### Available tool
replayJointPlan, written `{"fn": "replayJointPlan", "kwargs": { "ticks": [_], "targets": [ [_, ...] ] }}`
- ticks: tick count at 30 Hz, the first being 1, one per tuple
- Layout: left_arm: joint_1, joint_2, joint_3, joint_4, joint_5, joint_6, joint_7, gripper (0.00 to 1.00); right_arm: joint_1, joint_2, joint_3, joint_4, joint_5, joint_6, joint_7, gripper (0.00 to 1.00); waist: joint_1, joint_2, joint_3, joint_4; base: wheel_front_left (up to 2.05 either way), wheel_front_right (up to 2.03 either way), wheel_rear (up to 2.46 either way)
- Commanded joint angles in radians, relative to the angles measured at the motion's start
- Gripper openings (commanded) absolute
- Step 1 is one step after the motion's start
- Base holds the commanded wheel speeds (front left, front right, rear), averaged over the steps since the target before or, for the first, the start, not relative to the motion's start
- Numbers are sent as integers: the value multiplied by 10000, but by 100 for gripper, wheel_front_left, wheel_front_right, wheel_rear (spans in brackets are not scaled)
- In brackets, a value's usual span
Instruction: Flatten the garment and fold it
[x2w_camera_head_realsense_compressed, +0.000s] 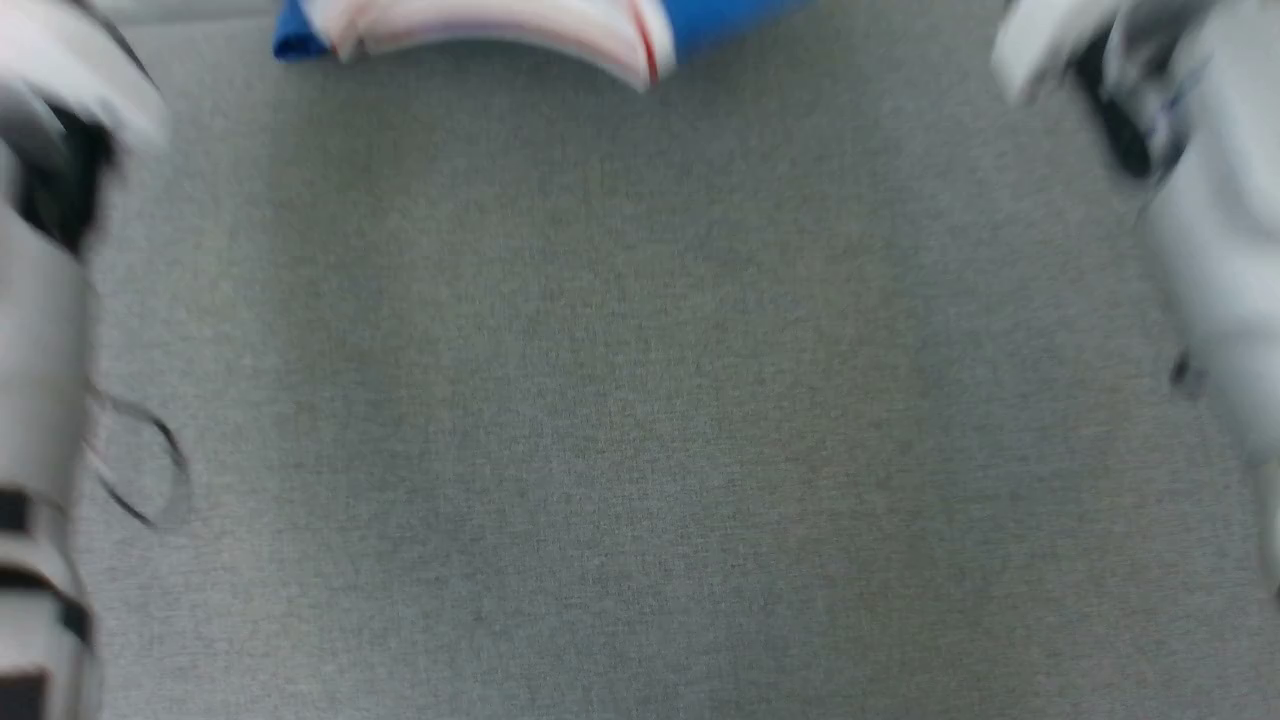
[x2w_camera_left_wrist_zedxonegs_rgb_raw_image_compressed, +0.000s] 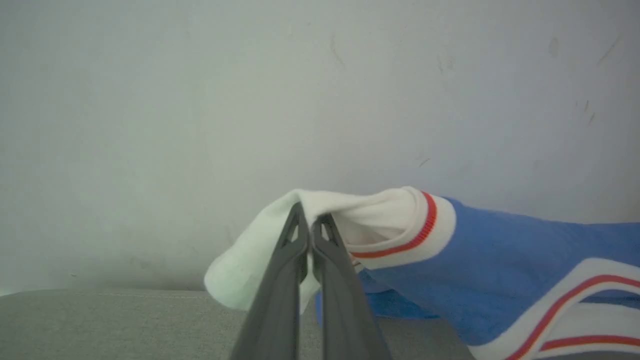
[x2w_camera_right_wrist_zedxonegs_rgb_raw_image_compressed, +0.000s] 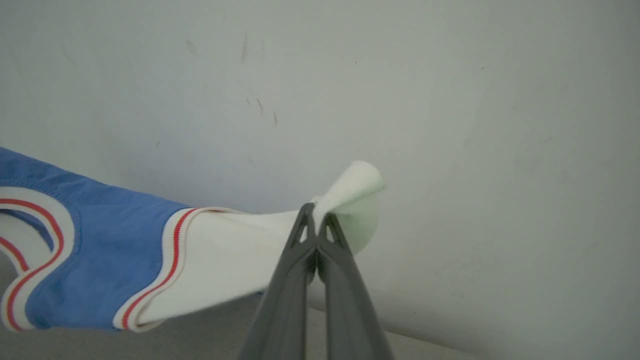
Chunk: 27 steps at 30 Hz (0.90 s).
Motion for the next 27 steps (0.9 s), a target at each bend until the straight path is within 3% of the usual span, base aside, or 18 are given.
{"fn": "replayJointPlan", "kwargs": {
  "ticks": [1, 2, 9, 12, 16, 19, 27],
  "targets": [
    [671, -26, 26, 31, -198, -47, -104, 0, 699, -118, 226, -208, 272, -9, -156, 0, 0, -1, -1059, 260, 0, 0, 0],
    [671, -26, 26, 31, -198, -47, -104, 0, 699, -118, 226, -208, 272, -9, -156, 0, 0, -1, -1059, 260, 0, 0, 0],
    [4375, -112, 170, -782, -941, -41, -246, 0, 4588, -1067, 659, -2090, 1399, -9, -221, 0, 0, -1, -2671, 339, 0, 0, 0],
    [6129, -76, 284, -1698, -1140, 298, -291, 0, 6325, -1507, 212, -3154, 1571, -9, -19, 0, 0, -1, -3132, 346, 0, 0, 0],
    [8429, 121, 416, -3628, -1289, 1144, -177, 0, 8629, -1815, -958, -4780, 1406, -9, 568, 0, 0, -1, -3548, 399, 0, 0, 0],
    [10088, 354, 469, -5574, -1386, 1999, 373, 0, 10438, -1677, -2126, -6250, 934, -9, 1206, 0, 0, -1, -3782, 463, 0, 0, 0],
    [13835, 1485, 860, -10615, -1676, 4377, 2443, 0, 14576, 53, -4830, -10314, -462, -9, 3589, 0, 0, -1, -3956, 522, 0, 0, 0]
  ]
}}
